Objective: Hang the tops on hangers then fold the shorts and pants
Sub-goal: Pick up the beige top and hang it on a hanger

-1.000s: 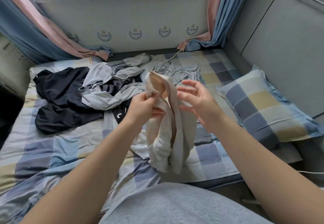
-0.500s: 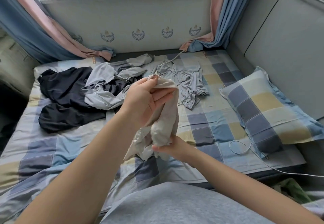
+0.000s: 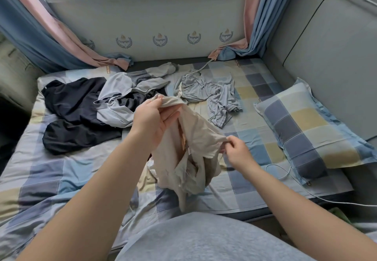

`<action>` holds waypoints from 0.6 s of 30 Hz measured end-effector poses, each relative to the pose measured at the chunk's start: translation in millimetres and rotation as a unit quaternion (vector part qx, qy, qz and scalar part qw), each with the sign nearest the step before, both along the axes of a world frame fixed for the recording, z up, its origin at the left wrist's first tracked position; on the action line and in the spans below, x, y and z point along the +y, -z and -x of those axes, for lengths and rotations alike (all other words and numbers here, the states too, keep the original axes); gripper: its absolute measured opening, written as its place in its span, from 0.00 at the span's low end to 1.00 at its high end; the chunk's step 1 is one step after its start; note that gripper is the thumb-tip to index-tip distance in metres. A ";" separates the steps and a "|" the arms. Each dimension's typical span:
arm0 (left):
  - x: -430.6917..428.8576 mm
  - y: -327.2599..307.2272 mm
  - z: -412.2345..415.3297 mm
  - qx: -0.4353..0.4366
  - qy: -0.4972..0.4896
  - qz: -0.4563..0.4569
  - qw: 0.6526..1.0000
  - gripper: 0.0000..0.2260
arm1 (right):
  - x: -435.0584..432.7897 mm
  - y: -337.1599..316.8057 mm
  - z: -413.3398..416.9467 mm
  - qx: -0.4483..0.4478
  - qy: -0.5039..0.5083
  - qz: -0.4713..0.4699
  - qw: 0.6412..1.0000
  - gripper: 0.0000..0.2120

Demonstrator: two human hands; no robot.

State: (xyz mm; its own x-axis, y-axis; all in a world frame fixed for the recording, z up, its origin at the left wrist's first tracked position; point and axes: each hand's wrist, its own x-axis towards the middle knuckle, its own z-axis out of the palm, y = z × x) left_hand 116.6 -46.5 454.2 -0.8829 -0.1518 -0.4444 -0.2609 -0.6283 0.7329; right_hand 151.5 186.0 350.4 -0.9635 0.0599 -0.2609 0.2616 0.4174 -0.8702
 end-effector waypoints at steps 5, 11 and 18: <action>-7.0 49.4 -0.8 -0.134 0.015 0.096 0.986 0.10 | 27.2 -33.6 23.3 0.074 -0.011 -0.026 0.997 0.11; -1.3 80.5 -14.9 -0.090 0.165 0.455 0.871 0.25 | 16.8 -78.7 31.6 0.154 -0.058 0.037 0.986 0.11; 40.4 52.1 -16.5 0.216 0.373 0.502 0.750 0.27 | -8.5 -122.6 32.6 0.131 -0.178 0.081 0.972 0.08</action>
